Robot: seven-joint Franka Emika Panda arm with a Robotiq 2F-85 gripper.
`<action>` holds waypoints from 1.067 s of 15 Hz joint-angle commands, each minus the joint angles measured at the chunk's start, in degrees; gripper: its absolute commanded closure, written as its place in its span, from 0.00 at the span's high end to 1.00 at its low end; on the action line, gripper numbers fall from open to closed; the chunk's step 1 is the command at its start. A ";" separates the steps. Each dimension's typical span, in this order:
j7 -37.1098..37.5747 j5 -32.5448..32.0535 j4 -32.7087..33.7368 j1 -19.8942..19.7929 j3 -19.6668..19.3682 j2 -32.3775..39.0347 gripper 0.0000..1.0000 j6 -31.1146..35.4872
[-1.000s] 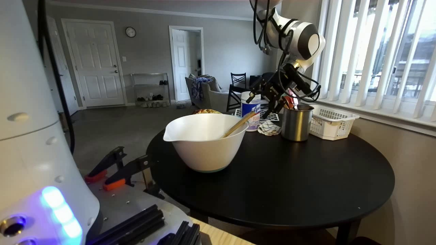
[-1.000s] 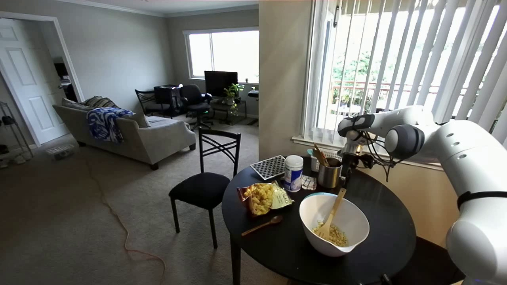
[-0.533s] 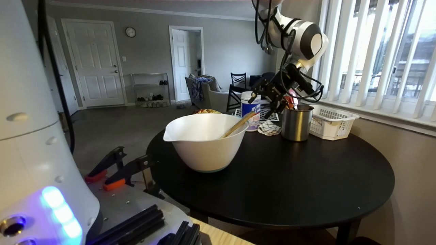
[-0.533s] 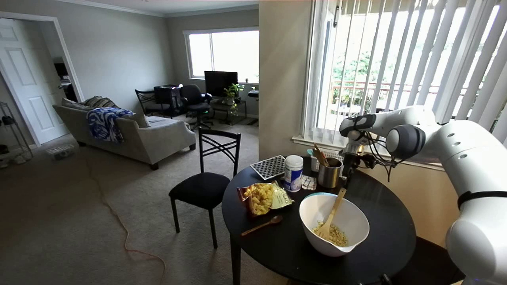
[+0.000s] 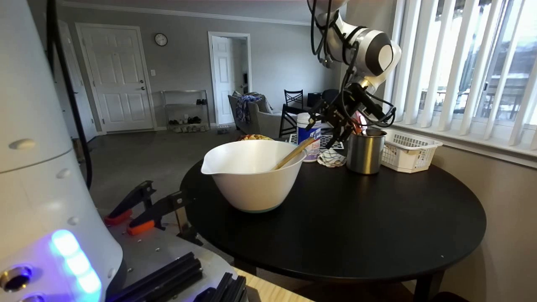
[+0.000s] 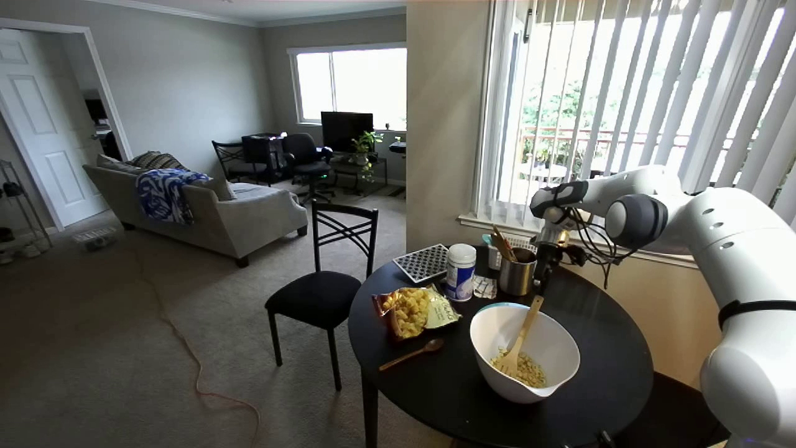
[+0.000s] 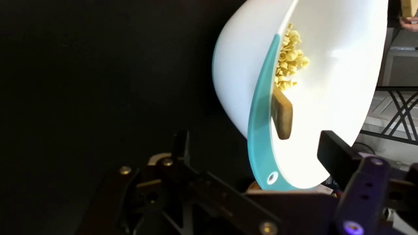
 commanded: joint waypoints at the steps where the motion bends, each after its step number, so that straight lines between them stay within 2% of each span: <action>1: 0.00 0.00 -0.32 0.01 0.00 -0.13 1.00 0.35; 10: 0.38 0.06 -2.74 0.05 -0.14 -1.46 1.00 0.95; 16: -0.01 0.84 -5.04 -0.54 0.54 -2.87 1.00 -1.54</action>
